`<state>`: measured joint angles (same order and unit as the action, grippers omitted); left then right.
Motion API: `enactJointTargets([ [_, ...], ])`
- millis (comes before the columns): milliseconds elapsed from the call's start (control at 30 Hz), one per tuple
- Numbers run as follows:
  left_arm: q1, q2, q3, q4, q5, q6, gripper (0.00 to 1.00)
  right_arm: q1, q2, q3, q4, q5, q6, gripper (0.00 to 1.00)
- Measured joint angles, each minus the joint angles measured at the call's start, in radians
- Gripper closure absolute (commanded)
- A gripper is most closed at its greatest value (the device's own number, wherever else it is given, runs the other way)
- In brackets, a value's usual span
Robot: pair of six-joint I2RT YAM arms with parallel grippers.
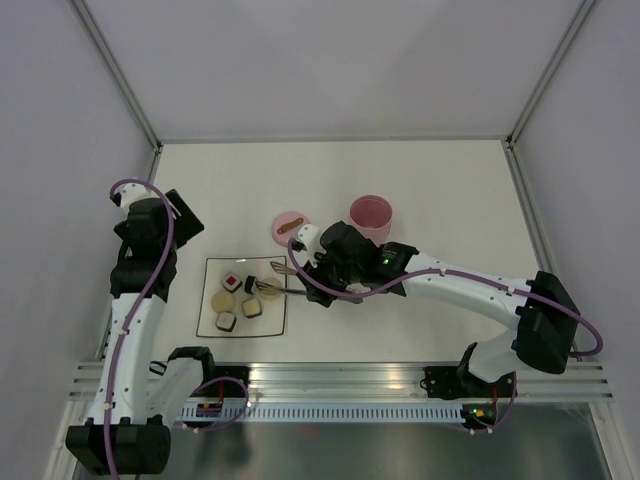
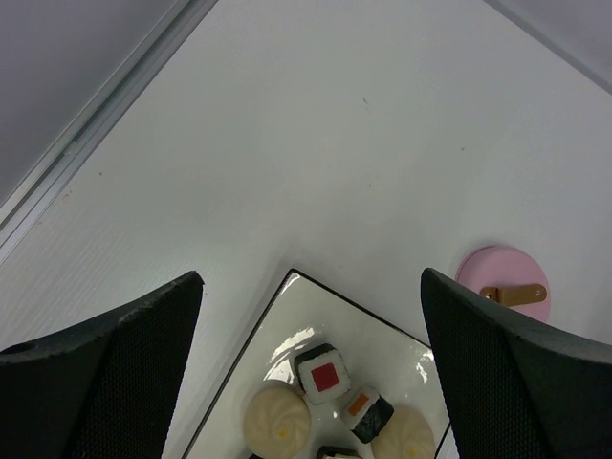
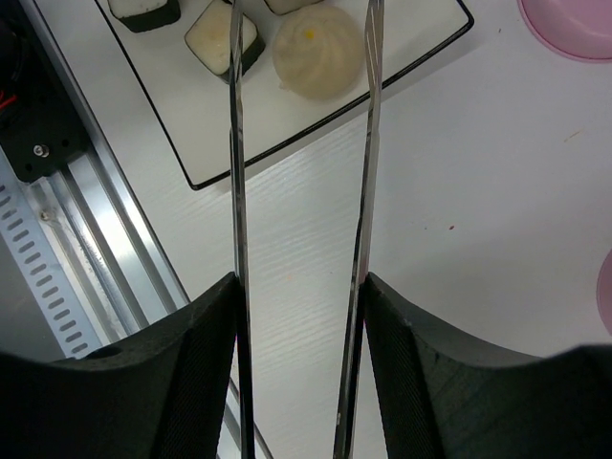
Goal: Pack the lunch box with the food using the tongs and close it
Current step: Pick up the fake food from the plate.
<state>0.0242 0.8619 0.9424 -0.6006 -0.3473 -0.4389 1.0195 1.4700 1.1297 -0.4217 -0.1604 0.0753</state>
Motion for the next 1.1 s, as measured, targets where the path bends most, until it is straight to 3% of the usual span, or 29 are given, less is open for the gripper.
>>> enactJointTargets([
  [833, 0.000, 0.006, 0.000, 0.000, 0.006, 0.001, 0.00, 0.050, 0.132, 0.000, 0.005, 0.106, -0.080, 0.39],
  [1100, 0.001, 0.008, 0.000, 0.000, 0.009, 0.001, 0.00, 0.050, 0.172, 0.001, 0.003, 0.124, -0.083, 0.50],
])
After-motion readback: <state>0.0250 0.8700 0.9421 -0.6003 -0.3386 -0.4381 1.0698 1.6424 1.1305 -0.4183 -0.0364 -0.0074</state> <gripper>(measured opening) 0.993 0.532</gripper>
